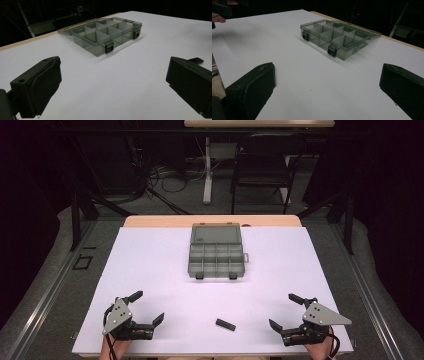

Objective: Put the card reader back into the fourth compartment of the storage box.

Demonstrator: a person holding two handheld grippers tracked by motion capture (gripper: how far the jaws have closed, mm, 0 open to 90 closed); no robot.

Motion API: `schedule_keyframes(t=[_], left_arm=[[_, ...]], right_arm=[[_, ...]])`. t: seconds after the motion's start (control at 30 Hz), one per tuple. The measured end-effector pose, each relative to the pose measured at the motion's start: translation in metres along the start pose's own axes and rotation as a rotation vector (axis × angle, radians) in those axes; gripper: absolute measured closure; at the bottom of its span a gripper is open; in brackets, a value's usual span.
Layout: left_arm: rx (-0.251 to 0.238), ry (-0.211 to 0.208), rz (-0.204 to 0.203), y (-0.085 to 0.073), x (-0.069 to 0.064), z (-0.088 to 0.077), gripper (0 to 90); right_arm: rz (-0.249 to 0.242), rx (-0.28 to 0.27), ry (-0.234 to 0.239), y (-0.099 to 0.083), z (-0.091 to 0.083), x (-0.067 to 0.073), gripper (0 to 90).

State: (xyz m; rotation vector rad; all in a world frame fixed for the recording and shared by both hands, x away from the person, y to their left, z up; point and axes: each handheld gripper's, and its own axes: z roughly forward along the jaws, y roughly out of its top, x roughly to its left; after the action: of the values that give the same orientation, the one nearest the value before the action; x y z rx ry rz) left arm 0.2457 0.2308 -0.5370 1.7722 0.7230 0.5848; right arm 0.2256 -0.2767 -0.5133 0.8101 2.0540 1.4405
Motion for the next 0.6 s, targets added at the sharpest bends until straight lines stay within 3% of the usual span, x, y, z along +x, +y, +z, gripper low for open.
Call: schedule_keyframes(t=[0.33,0.6], left_arm=[[0.014,-0.02,-0.004,0.001,-0.001,0.003,0.2],[0.016,-0.017,-0.004,0.002,-0.002,0.004,0.2]], right_arm=[[-0.002,0.023,0.023,0.002,0.003,-0.002,0.0],[-0.017,0.073,0.043,0.008,0.015,0.0,0.0]])
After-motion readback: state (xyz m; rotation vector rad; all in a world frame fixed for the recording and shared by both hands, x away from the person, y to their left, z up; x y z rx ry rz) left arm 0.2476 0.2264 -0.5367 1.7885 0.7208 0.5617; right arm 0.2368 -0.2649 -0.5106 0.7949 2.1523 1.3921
